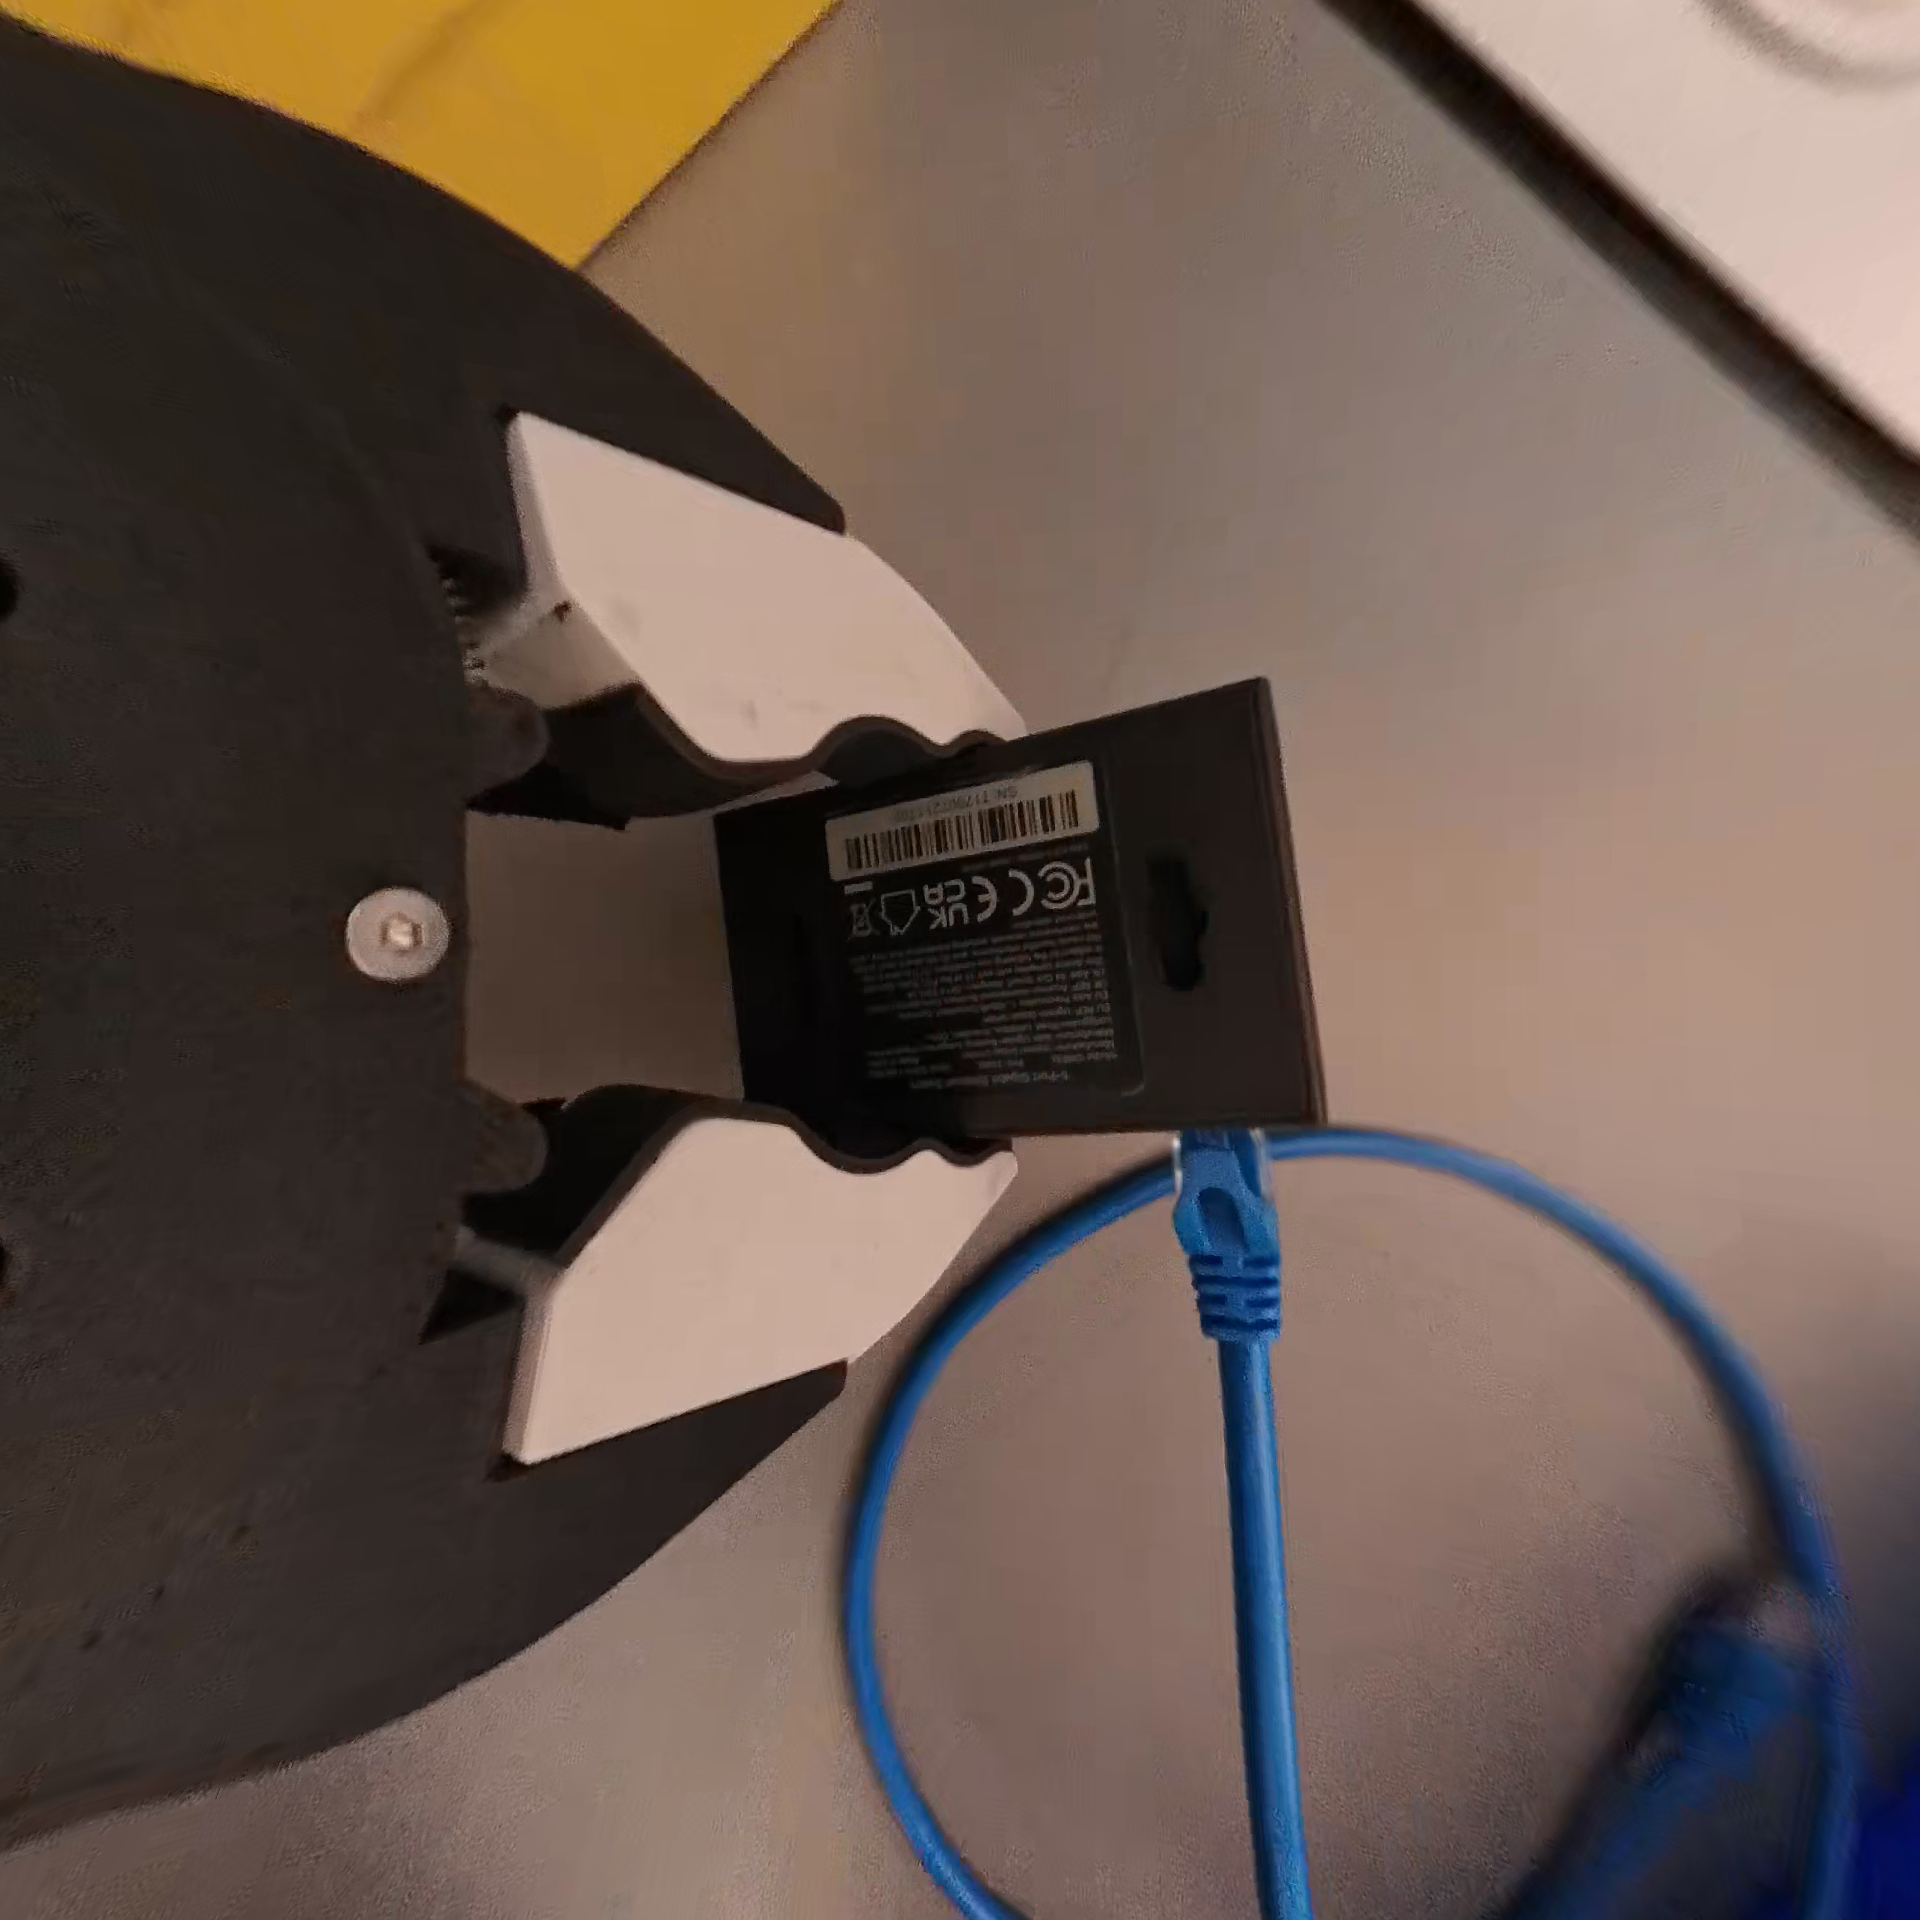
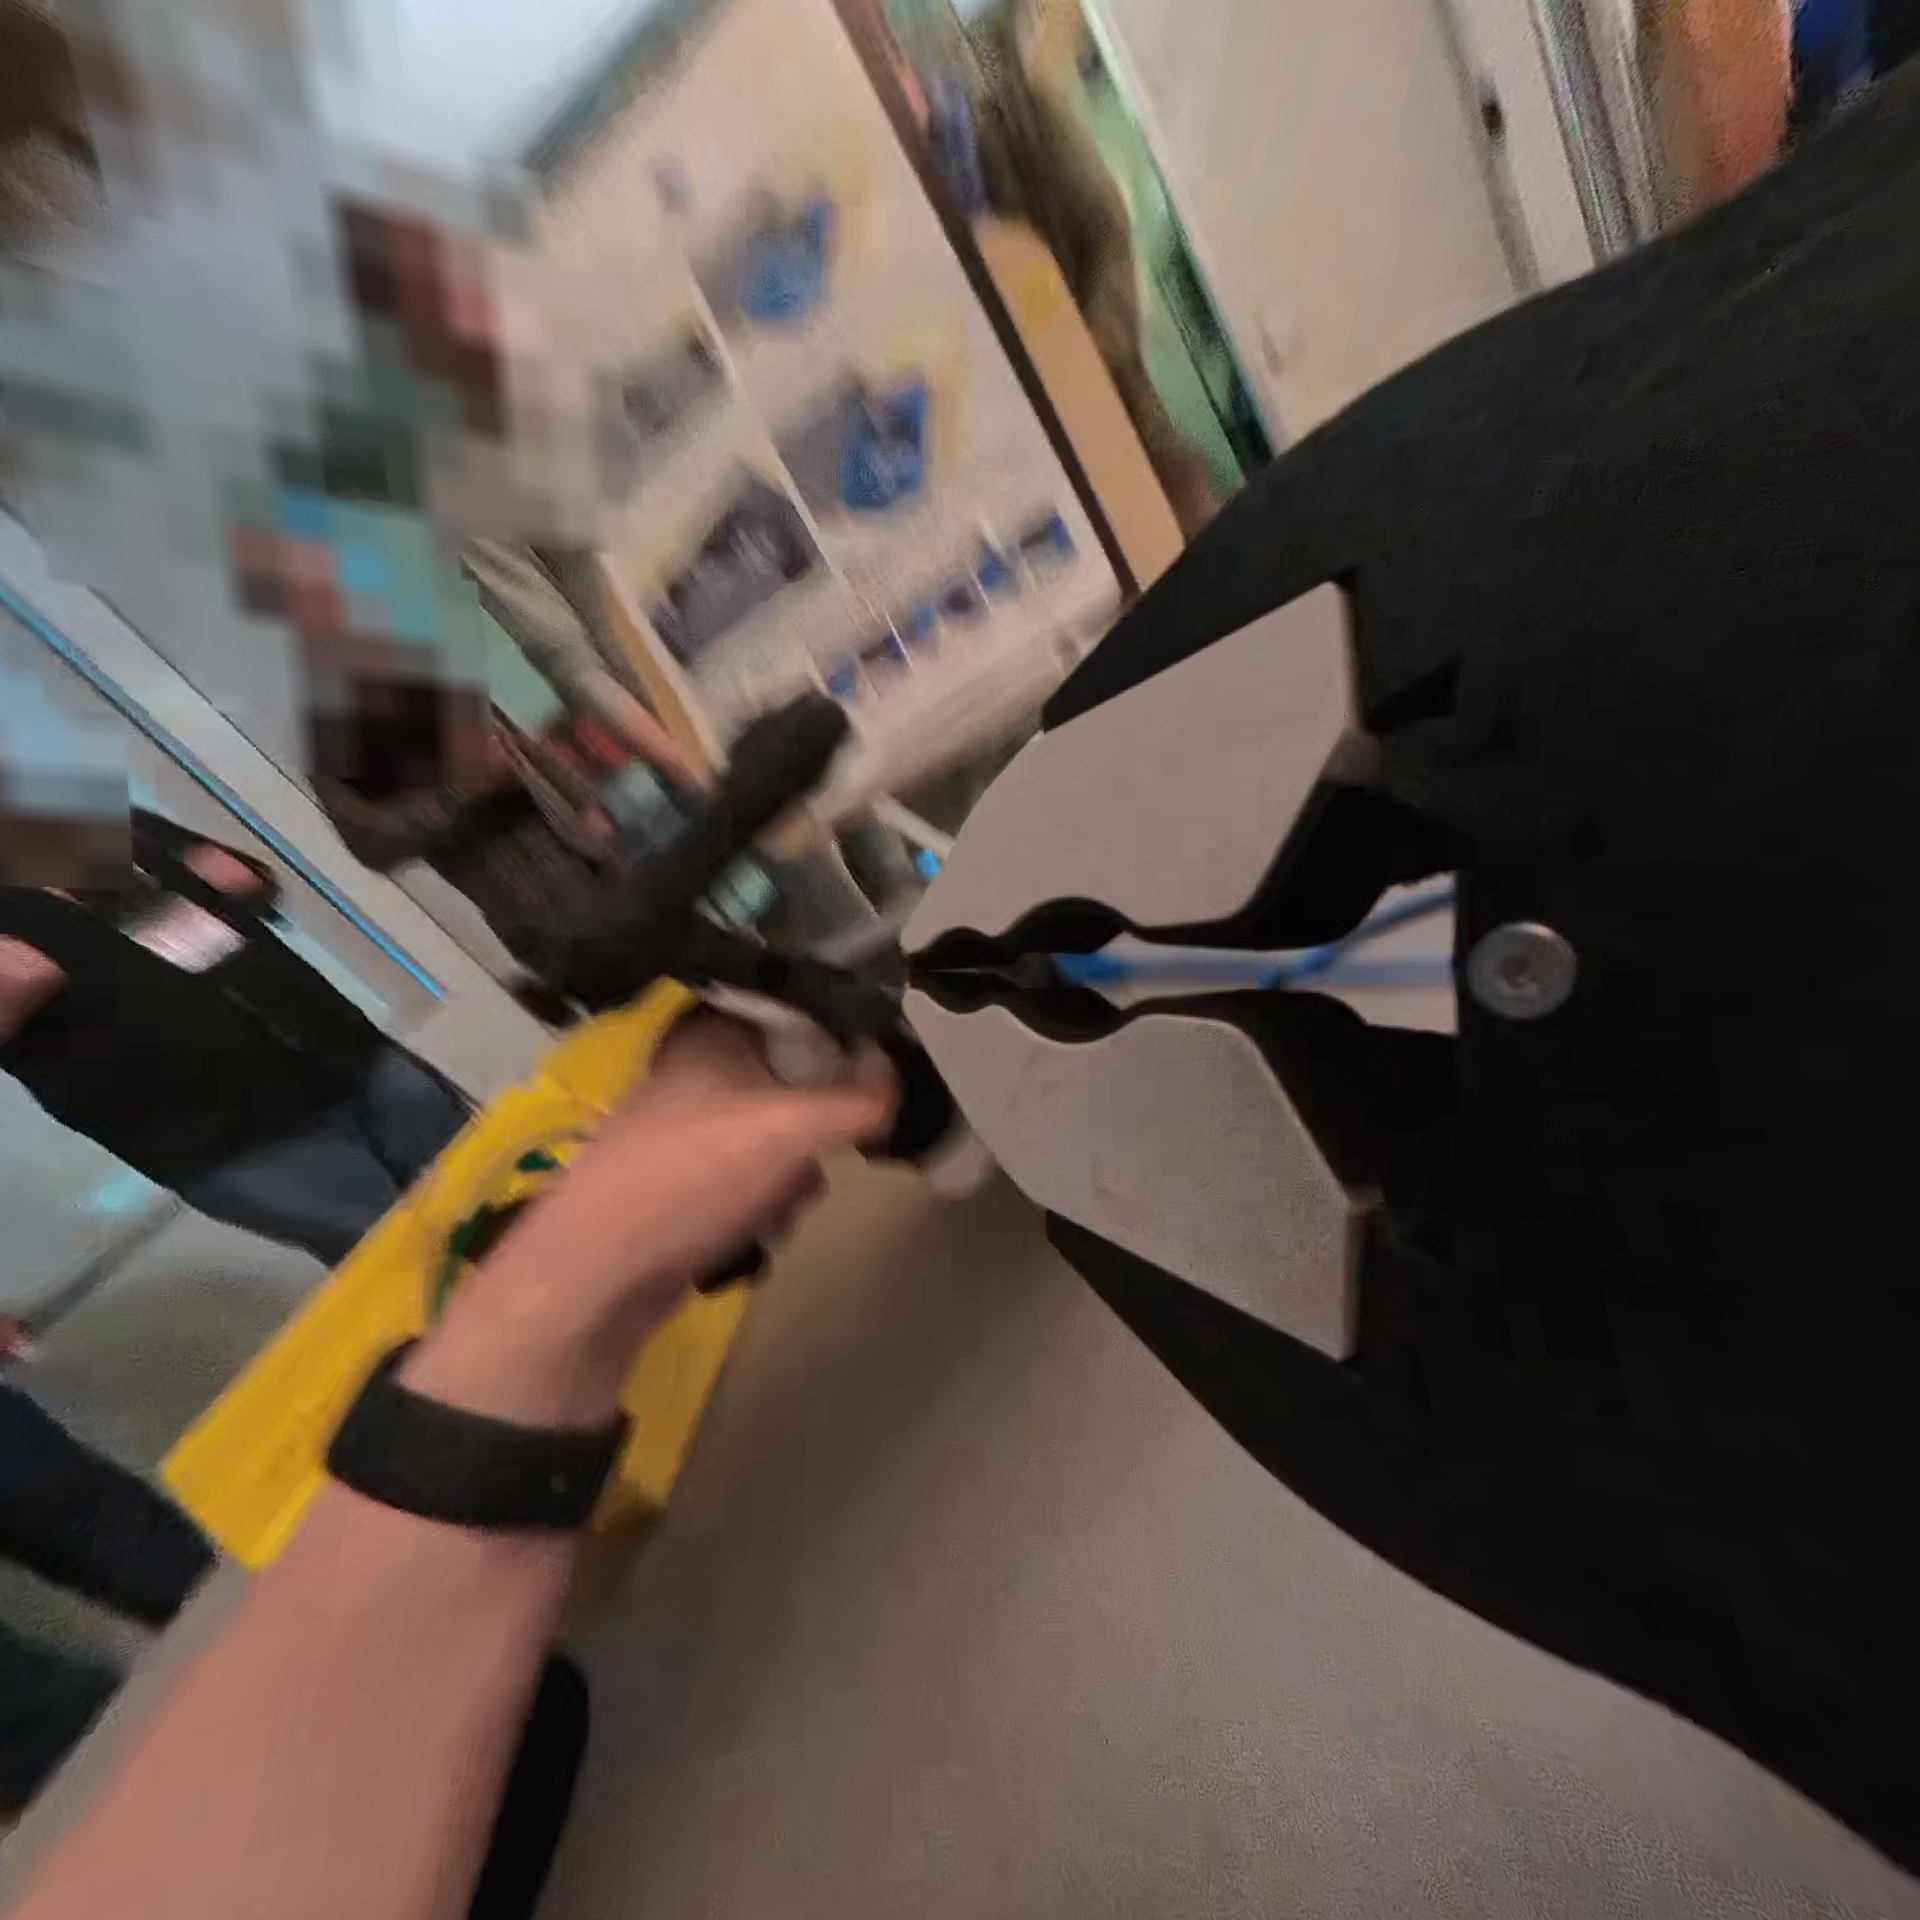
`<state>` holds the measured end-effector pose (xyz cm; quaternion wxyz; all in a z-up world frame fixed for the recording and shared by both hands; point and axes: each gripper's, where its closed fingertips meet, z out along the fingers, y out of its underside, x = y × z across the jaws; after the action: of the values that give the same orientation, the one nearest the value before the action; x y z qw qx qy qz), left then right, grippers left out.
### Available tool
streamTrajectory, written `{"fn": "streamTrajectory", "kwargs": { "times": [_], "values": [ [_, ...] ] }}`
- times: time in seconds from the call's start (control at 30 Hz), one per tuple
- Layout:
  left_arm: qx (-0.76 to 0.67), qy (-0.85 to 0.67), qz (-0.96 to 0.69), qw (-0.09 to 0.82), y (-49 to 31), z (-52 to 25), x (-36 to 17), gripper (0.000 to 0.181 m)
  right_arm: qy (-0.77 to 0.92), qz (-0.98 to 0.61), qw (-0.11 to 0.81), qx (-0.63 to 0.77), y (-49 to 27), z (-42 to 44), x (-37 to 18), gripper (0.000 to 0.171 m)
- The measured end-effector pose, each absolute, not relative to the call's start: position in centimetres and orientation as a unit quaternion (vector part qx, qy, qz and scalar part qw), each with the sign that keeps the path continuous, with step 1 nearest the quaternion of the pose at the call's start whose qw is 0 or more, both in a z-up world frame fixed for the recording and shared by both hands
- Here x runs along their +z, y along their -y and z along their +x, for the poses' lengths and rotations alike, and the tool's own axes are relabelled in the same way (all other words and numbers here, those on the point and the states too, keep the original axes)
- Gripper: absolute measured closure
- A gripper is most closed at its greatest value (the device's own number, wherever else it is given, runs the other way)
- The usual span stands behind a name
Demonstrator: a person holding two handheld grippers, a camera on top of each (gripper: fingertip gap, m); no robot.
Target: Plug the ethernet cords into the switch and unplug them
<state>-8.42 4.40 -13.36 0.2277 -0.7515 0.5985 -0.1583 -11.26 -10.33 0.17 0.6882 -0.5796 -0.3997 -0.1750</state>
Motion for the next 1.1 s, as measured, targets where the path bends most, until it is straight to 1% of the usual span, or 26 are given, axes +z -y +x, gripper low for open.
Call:
{"fn": "streamTrajectory", "kwargs": {
  "times": [0.03,0.1,0.2,0.33,0.43,0.5,0.6,0.67,0.77,0.83,0.9,0.97,1.03,1.07,1.1],
  "values": [
    [-0.145,-0.603,-0.752,0.223,-4.5,-8.5,-14.1,0.117,0.399,-0.553,0.704,-0.195,10.9,-11.3,1.7,0.170],
    [-0.128,-0.609,-0.754,0.210,-4.4,-8.7,-15.3,0.117,0.384,-0.537,0.725,-0.197,11.5,-11.1,4.2,0.170],
    [-0.146,-0.606,-0.760,0.184,-4.0,-8.7,-16.4,0.117,0.376,-0.511,0.748,-0.194,11.7,-10.6,8.4,0.170],
    [-0.164,-0.607,-0.754,0.188,-4.0,-8.4,-16.3,0.115,0.377,-0.469,0.766,-0.226,11.7,-9.6,15.5,0.169],
    [-0.160,-0.611,-0.748,0.203,-4.2,-8.2,-15.9,0.111,0.354,-0.433,0.803,-0.206,12.4,-9.2,20.7,0.169],
    [-0.158,-0.615,-0.745,0.206,-4.1,-8.4,-15.3,0.109,0.337,-0.406,0.828,-0.188,13.3,-8.9,22.9,0.169],
    [-0.178,-0.614,-0.743,0.196,-3.4,-8.8,-13.8,0.104,0.322,-0.376,0.851,-0.173,14.5,-8.4,23.2,0.170],
    [-0.181,-0.612,-0.743,0.203,-3.2,-9.3,-11.9,0.102,0.332,-0.372,0.849,-0.177,14.7,-8.1,22.8,0.170],
    [-0.221,-0.603,-0.727,0.243,-2.3,-10.1,-6.5,0.105,0.343,-0.388,0.836,-0.180,14.7,-7.5,22.2,0.170],
    [-0.286,-0.596,-0.705,0.256,-0.8,-11.6,-1.6,0.104,0.341,-0.386,0.837,-0.184,14.9,-7.2,22.2,0.170],
    [-0.313,-0.570,-0.693,0.310,-1.7,-14.7,3.1,0.109,0.337,-0.386,0.840,-0.179,15.1,-6.8,22.4,0.170],
    [-0.252,-0.536,-0.697,0.404,-5.8,-19.7,6.0,0.119,0.338,-0.384,0.841,-0.177,15.0,-6.6,22.3,0.170],
    [-0.184,-0.512,-0.684,0.486,-10.2,-24.4,7.6,0.124,0.339,-0.385,0.840,-0.174,14.7,-6.4,22.2,0.170],
    [-0.166,-0.516,-0.677,0.498,-11.7,-25.9,7.5,0.126,0.340,-0.387,0.840,-0.170,14.5,-6.4,22.1,0.170],
    [-0.155,-0.527,-0.680,0.486,-12.9,-27.0,6.7,0.128,0.339,-0.389,0.841,-0.164,14.3,-6.3,22.0,0.170]
  ]
}}
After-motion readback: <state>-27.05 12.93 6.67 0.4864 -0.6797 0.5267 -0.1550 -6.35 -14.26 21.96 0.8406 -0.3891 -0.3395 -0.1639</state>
